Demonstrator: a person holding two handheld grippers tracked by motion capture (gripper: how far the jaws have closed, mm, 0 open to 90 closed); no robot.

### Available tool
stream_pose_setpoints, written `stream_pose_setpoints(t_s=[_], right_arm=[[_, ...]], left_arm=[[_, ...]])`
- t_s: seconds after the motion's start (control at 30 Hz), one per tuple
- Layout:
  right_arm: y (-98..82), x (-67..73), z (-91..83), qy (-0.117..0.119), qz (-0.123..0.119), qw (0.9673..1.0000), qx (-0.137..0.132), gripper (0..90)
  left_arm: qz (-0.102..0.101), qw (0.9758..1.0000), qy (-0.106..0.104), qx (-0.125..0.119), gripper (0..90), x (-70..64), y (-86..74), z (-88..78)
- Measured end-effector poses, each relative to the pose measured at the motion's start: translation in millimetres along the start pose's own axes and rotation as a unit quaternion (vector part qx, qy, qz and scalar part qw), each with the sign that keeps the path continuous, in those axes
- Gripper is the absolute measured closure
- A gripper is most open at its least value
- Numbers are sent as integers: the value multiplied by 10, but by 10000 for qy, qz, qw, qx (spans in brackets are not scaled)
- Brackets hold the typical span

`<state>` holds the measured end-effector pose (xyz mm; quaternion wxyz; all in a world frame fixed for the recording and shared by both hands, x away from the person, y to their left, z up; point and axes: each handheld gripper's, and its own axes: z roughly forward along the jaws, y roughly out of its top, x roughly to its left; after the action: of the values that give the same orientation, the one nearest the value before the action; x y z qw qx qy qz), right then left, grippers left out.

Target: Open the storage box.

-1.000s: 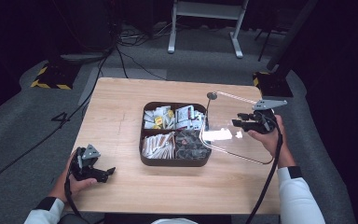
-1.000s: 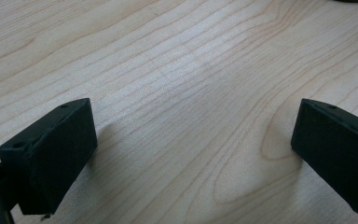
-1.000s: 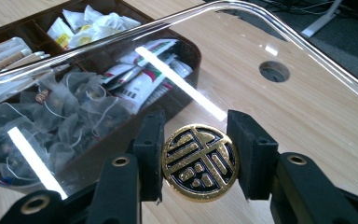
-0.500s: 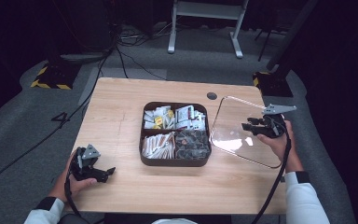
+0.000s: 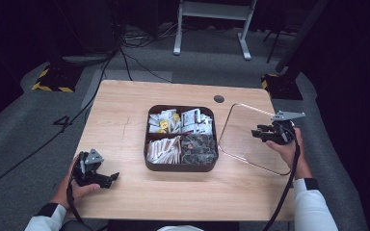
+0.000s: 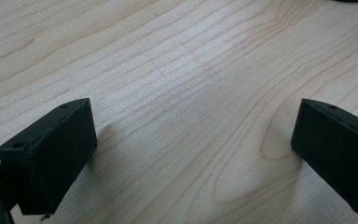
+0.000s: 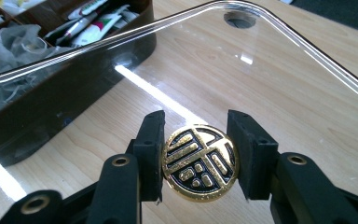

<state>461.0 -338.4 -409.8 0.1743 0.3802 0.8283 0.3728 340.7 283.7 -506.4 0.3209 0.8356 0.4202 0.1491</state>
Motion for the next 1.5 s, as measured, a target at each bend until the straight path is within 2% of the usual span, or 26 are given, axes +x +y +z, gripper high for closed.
stream_pose_setpoints(t_s=[0.4,0.93,1.37,1.5], right_arm=[[-143,-111,181,-94,174,9996,182,586],[-252,-231,554,-189,338,9983,446,586],[-313,-227,677,-168,326,9979,530,585],[-344,-222,723,-223,339,9972,633,584]], left_arm=[[0,10000,-4,3,3,0,0,0],[24,10000,-15,6,3,5,2,0],[21,10000,-26,6,3,5,2,1],[14,10000,-26,5,3,4,2,1]])
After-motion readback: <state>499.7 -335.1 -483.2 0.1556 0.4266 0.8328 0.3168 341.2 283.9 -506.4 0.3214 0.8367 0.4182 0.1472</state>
